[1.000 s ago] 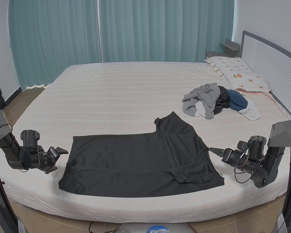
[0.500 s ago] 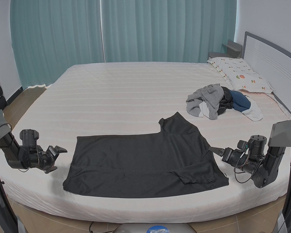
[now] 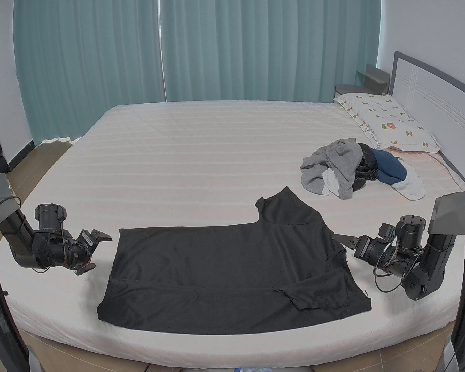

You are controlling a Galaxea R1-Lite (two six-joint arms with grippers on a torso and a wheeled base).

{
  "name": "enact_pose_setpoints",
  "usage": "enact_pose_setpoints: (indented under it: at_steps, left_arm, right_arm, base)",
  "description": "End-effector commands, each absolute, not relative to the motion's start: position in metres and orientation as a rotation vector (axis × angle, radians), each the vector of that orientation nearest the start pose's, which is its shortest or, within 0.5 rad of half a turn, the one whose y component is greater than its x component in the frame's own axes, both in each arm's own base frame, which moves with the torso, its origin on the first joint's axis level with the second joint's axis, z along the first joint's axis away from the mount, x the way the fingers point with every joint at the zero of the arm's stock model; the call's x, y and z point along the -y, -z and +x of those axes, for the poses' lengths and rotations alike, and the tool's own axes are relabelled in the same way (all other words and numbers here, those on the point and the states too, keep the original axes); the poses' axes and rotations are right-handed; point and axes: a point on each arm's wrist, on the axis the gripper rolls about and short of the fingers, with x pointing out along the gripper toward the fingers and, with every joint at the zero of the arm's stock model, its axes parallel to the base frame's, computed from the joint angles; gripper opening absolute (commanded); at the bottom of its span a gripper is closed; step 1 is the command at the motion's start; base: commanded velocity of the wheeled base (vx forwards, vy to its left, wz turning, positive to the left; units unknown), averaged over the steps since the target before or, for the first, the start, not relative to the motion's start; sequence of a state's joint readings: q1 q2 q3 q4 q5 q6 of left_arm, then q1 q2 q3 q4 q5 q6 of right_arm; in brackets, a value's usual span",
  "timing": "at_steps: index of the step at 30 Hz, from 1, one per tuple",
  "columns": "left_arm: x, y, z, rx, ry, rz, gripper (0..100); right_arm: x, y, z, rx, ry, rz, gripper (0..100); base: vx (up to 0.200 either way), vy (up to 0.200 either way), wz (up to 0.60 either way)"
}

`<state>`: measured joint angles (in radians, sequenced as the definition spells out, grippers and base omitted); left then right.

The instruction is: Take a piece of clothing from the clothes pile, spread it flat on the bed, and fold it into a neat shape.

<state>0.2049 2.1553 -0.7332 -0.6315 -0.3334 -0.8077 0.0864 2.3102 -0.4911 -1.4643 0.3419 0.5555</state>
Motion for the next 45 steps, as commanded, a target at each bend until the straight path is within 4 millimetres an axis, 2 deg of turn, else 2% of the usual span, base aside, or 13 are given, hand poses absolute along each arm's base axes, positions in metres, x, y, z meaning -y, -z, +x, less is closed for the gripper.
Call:
enact_pose_setpoints:
  at_steps: [1,13,18,22,29,34,45]
  left_arm:
    - [-0.062,-0.022,0.334,-0.759,-0.193,-0.988,100]
    - [-0.058,-0.027,0.337,-0.750,-0.170,-0.983,100]
    - [-0.057,-0.033,0.355,-0.712,-0.123,-0.956,100]
    - [-0.059,-0.026,0.374,-0.703,-0.065,-0.869,100]
    - [-0.058,0.000,0.401,-0.709,0.017,-0.731,100]
    - [-0.055,0.007,0.420,-0.688,0.044,-0.711,100]
    - [-0.052,0.016,0.430,-0.687,0.055,-0.711,100]
  right_arm:
    - [-0.036,0.001,0.325,-0.465,-0.316,0.586,100]
    - [-0.037,0.001,0.325,-0.463,-0.318,0.586,100]
    - [-0.037,0.001,0.325,-0.466,-0.317,0.586,100]
    - [-0.037,0.001,0.325,-0.466,-0.317,0.586,100]
    - [-0.038,0.004,0.325,-0.476,-0.317,0.586,100]
    - [-0.043,0.005,0.324,-0.485,-0.331,0.583,100]
    - [-0.044,0.006,0.325,-0.484,-0.334,0.582,100]
  base:
    - [0.000,0.000,0.00]
    - [0.000,0.000,0.00]
    - [0.000,0.000,0.00]
    - [0.000,0.000,0.00]
    - [0.000,0.000,0.00]
    - [0.000,0.000,0.00]
    - [0.000,0.000,0.00]
